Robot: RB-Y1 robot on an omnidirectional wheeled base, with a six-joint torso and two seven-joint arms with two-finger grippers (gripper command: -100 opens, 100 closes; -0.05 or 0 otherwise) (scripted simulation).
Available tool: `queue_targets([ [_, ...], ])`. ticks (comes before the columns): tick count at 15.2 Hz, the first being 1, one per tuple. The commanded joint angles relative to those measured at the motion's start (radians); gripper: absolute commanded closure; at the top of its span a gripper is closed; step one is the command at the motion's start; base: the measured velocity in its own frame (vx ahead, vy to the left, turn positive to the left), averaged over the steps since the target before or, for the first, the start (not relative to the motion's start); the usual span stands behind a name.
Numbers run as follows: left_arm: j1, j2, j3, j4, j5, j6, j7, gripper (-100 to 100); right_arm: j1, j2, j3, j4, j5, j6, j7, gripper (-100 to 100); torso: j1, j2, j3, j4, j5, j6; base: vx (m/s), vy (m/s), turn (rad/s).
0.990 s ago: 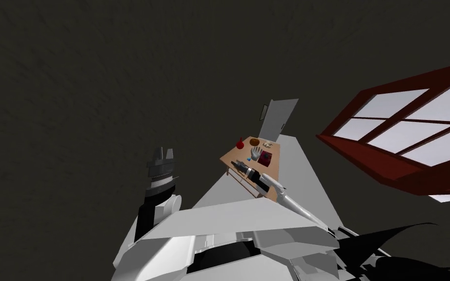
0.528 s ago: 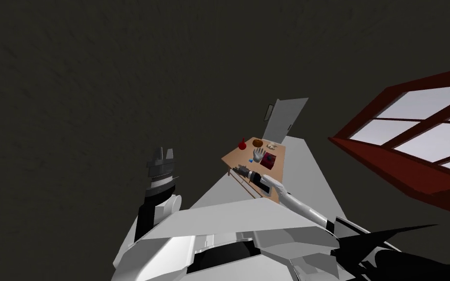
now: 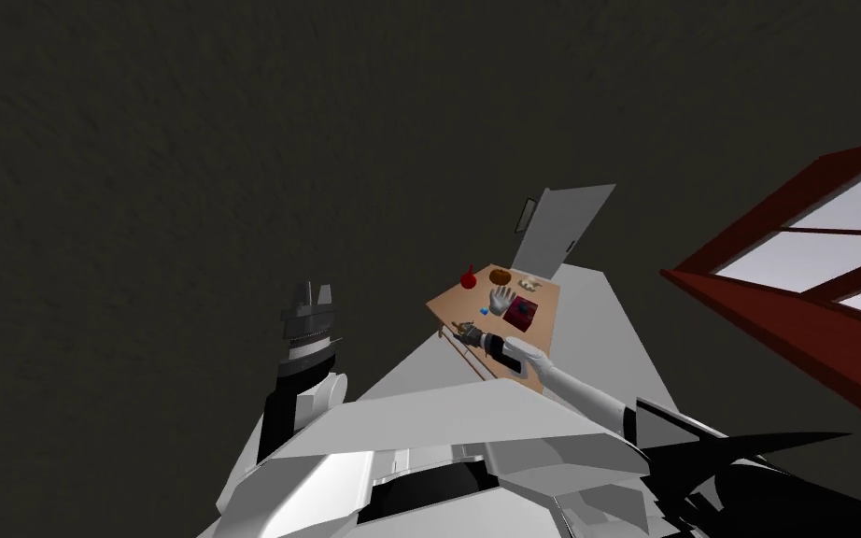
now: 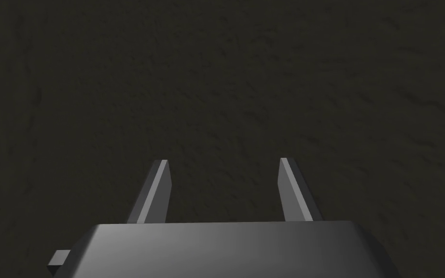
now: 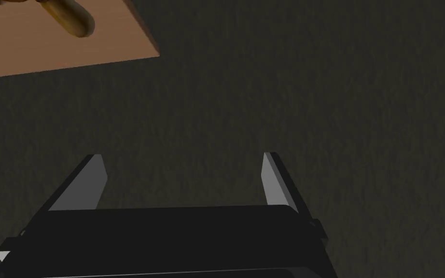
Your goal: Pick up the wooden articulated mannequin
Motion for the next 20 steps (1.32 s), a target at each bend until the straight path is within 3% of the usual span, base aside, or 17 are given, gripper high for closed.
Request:
queue_targets([
  [1,0.0,0.0,0.0,0.0,0.0,0.0,0.0,0,-0.024,-0.036,0.042,0.05,0.038,0.005,0.014,-100,0.0,0.0,0.0,0.0,0.0,0.0,0.01,-0.051,0.199],
  [4,0.0,0.0,0.0,0.0,0.0,0.0,0.0,0,-0.024,-0.036,0.042,0.068,0.038,0.005,0.014,-100,0.0,0.0,0.0,0.0,0.0,0.0,0.009,-0.039,0.064],
  [5,0.0,0.0,0.0,0.0,0.0,0.0,0.0,0,-0.038,-0.059,0.073,0.101,0.066,0.012,0.023,-100,0.001,0.0,0.0,0.0,0.0,0.0,0.007,-0.015,0.117],
  [7,0.0,0.0,0.0,0.0,0.0,0.0,0.0,0,-0.038,-0.059,0.073,0.11,0.066,0.012,0.023,-100,0.002,0.0,0.0,0.0,0.0,0.0,0.009,-0.024,0.098],
  [8,0.0,0.0,0.0,0.0,0.0,0.0,0.0,0,-0.052,-0.081,0.104,0.149,0.093,0.019,0.032,-100,0.002,0.0,0.0,0.0,0.0,0.0,0.014,-0.025,0.109],
  [15,0.0,0.0,0.0,0.0,0.0,0.0,0.0,0,-0.083,-0.137,0.188,0.253,0.163,0.036,0.056,-100,0.001,-0.002,-0.001,0.0,0.0,0.0,0.024,-0.035,0.145],
  [17,0.0,0.0,0.0,0.0,0.0,0.0,0.0,0,-0.097,-0.165,0.237,0.307,0.199,0.045,0.07,-100,0.002,-0.002,-0.001,0.0,0.0,0.0,0.039,-0.012,0.181],
  [18,0.0,0.0,0.0,0.0,0.0,0.0,0.0,0,-0.097,-0.165,0.237,0.307,0.199,0.045,0.07,-100,0.002,-0.003,-0.002,0.0,0.001,-0.001,0.045,-0.005,0.163],
  [20,0.0,0.0,0.0,0.0,0.0,0.0,0.0,0,-0.106,-0.184,0.278,0.349,0.228,0.052,0.08,-100,0.003,-0.003,-0.002,-0.001,0.001,0.0,0.044,0.012,0.172],
])
